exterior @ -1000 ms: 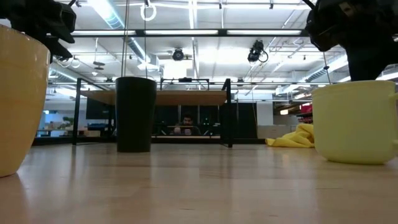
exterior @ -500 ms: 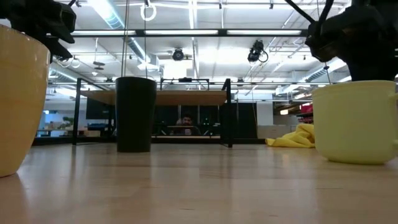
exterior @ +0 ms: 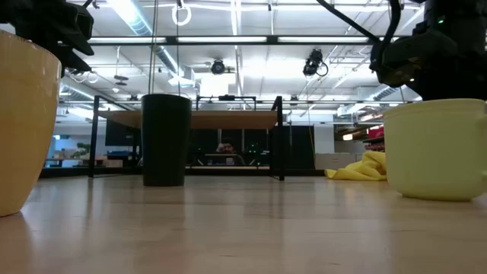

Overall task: Stack small to large cups/mugs on shelf
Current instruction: Put the yellow mug on the shelf

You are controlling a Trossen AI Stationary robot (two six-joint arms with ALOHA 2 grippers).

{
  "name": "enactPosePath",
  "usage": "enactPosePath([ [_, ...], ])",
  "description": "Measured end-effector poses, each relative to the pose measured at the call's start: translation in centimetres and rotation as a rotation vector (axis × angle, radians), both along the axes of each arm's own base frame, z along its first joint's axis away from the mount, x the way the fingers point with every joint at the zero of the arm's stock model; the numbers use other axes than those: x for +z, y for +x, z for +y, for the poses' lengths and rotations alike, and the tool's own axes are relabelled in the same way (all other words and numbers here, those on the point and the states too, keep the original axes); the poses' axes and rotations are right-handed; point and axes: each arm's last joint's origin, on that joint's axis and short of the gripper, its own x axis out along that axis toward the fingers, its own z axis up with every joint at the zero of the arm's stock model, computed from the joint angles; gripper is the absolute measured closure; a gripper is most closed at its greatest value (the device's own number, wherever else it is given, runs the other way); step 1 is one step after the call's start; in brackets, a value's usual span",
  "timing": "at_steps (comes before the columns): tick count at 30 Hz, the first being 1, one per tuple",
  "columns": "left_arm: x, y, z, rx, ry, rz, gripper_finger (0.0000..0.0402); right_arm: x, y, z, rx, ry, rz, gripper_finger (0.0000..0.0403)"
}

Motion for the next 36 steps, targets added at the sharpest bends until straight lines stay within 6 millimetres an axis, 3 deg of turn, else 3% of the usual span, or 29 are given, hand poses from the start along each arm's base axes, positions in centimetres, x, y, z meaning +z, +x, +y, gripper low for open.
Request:
enactPosePath([
  [7, 0.0, 0.0, 0.1, 0.018, 0.012, -0.002, 0.0272, 0.0, 0.5, -1.0, -0.011, -0.003, -0.003, 0.0391],
  [17, 0.0, 0.0, 0.2, 0.044, 0.03, -0.004, 0.0277, 2.1, 2.4, -3.0, 0.053, -0.004, -0.069, 0.0395],
  [25, 0.0, 0.0, 0.3, 0.082, 0.056, -0.008, 0.0283, 7.1, 4.4, -7.1, 0.13, -0.056, -0.115, 0.0396],
  [36, 0.0, 0.0, 0.4, 0.102, 0.079, -0.009, 0.0289, 14.6, 5.2, -15.2, 0.1, -0.229, -0.233, 0.0396],
])
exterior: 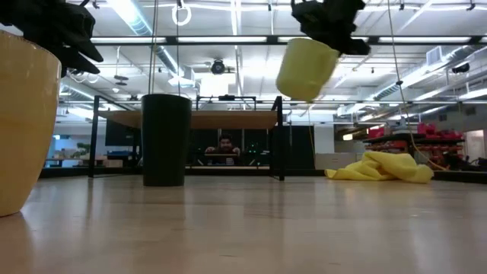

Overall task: Stack small to large cups/mugs on shelf
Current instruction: Put the yellow mug on the shelf

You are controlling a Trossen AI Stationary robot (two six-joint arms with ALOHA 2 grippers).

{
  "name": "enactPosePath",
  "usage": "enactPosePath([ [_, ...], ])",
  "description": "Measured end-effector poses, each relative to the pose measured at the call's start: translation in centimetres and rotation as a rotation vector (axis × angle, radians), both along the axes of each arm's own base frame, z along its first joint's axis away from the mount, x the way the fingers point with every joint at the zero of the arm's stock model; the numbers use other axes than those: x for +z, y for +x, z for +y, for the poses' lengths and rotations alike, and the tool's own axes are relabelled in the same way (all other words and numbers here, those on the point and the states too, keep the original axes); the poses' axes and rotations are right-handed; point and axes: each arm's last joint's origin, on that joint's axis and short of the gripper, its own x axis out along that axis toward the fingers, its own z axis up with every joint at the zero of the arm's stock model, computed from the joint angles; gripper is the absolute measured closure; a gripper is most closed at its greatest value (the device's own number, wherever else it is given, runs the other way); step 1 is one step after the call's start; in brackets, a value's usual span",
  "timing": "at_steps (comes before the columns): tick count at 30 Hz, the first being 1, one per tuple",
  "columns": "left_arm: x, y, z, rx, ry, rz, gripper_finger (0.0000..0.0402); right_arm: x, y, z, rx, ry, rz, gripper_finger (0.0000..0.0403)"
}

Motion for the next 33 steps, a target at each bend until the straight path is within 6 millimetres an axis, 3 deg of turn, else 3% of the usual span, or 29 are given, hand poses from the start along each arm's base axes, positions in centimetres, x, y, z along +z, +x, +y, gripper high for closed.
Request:
enactPosePath([
  [9, 0.0, 0.0, 0.1, 0.02, 0.014, -0.003, 0.029, 4.0, 3.6, -5.4, 0.038, -0.105, -0.033, 0.0396],
  [14, 0.0, 0.0, 0.1, 0.021, 0.013, -0.003, 0.0292, 5.2, 5.8, -8.2, 0.038, -0.121, 0.001, 0.0396],
  [25, 0.1, 0.0, 0.3, 0.08, 0.05, -0.017, 0.0296, 4.1, 8.9, -11.8, 0.014, -0.072, -0.015, 0.0396],
  [29, 1.4, 0.7, 0.8, 0.262, 0.126, -0.17, 0.0296, 3.1, 9.6, -12.1, 0.021, -0.05, 0.007, 0.0396],
  [33, 3.5, 2.1, 1.4, 0.31, 0.266, -0.328, 0.0302, 2.7, 9.9, -12.2, 0.023, -0.044, 0.004, 0.0396],
])
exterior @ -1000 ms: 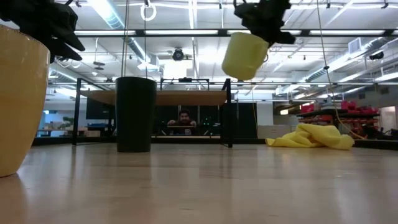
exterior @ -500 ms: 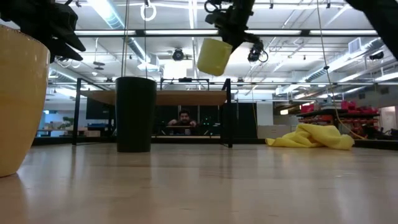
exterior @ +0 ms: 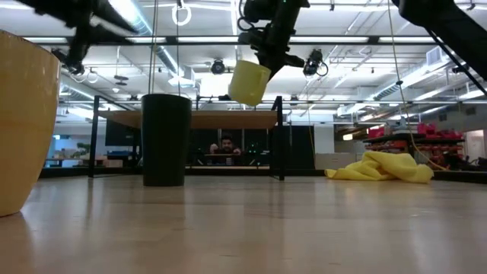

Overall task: Stack small to large cups/mugs on shelf
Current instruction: Put the yellow mug on the shelf

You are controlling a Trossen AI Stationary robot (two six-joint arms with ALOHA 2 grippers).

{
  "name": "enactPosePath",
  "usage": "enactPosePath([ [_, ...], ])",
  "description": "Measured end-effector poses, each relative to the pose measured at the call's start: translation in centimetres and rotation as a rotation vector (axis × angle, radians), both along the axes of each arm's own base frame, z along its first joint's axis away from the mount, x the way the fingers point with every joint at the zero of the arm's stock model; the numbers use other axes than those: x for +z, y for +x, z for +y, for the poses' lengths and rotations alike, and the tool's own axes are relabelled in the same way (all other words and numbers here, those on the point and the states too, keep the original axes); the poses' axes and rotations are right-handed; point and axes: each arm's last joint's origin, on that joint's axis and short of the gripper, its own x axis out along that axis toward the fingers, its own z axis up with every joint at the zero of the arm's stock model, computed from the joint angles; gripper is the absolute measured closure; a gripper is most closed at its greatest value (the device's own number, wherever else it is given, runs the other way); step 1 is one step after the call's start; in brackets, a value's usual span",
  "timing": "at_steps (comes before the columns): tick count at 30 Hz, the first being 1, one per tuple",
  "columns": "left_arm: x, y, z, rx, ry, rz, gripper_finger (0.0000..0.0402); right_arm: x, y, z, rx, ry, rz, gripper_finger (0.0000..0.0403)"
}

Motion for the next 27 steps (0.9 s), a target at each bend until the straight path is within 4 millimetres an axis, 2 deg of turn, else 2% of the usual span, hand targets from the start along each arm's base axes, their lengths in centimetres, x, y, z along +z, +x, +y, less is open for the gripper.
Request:
enactPosePath([
  [5, -0.2, 2.6, 1.6, 0.043, 0.031, 0.03, 0.0314, 0.0, 0.1, -0.2, -0.001, 0.003, -0.015, 0.0396],
  [10, -0.7, 5.4, 4.3, -0.042, 0.008, 0.023, 0.0325, 0.0, 0.1, -0.2, -0.013, 0.01, -0.026, 0.0396],
  [14, 0.4, 6.5, 6.7, -0.063, 0.011, -0.039, 0.0334, 0.0, 0.0, -0.1, -0.034, 0.024, -0.02, 0.0396],
  [18, 1.1, 8.0, 8.9, -0.111, -0.005, -0.014, 0.034, 0.0, -0.2, -0.1, -0.074, 0.048, -0.018, 0.0396],
  [27, 2.5, 13.9, 11.2, -0.272, -0.008, 0.084, 0.0337, -0.2, -1.2, -0.9, -0.162, 0.102, 0.008, 0.0396],
])
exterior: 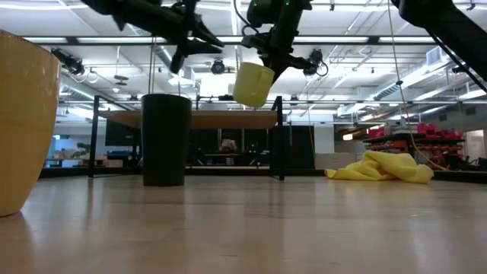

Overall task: Stack small to large cups/mugs on shelf
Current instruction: Put the yellow mug on the shelf

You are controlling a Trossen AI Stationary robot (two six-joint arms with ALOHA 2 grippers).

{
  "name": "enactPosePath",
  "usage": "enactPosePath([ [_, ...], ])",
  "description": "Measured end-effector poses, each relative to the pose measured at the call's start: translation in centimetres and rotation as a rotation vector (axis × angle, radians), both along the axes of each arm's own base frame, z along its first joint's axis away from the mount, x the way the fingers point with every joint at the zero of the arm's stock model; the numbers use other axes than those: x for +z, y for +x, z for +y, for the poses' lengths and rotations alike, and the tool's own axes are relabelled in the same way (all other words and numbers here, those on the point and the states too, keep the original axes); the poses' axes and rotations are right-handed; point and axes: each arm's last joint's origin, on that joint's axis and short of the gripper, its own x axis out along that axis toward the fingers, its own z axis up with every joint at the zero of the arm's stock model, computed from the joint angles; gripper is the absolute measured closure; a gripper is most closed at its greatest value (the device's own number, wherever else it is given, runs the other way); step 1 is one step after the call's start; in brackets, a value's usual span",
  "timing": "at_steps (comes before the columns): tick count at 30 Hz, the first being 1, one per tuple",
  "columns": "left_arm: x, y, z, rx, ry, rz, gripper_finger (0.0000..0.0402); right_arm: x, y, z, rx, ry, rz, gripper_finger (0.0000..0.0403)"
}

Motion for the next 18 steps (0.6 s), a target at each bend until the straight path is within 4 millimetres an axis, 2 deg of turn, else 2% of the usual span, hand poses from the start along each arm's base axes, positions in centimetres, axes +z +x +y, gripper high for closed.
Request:
enactPosePath([
  [5, 0.1, 1.6, 1.0, -0.005, 0.024, 0.115, 0.0348, -0.1, -0.5, -0.5, -0.024, 0.014, 0.014, 0.0396],
  [10, -1.4, 2.7, 1.7, 0.002, 0.0, 0.172, 0.0357, 0.0, -0.6, -0.8, -0.032, 0.015, 0.008, 0.0396],
  [13, -2.3, 3.1, 2.4, 0.013, -0.015, 0.199, 0.036, 0.0, -0.5, -0.9, -0.033, 0.013, -0.004, 0.0396],
  [18, -2.6, 3.1, 3.2, 0.038, -0.016, 0.198, 0.0363, 0.1, -0.5, -0.9, -0.034, 0.011, -0.01, 0.0395],
])
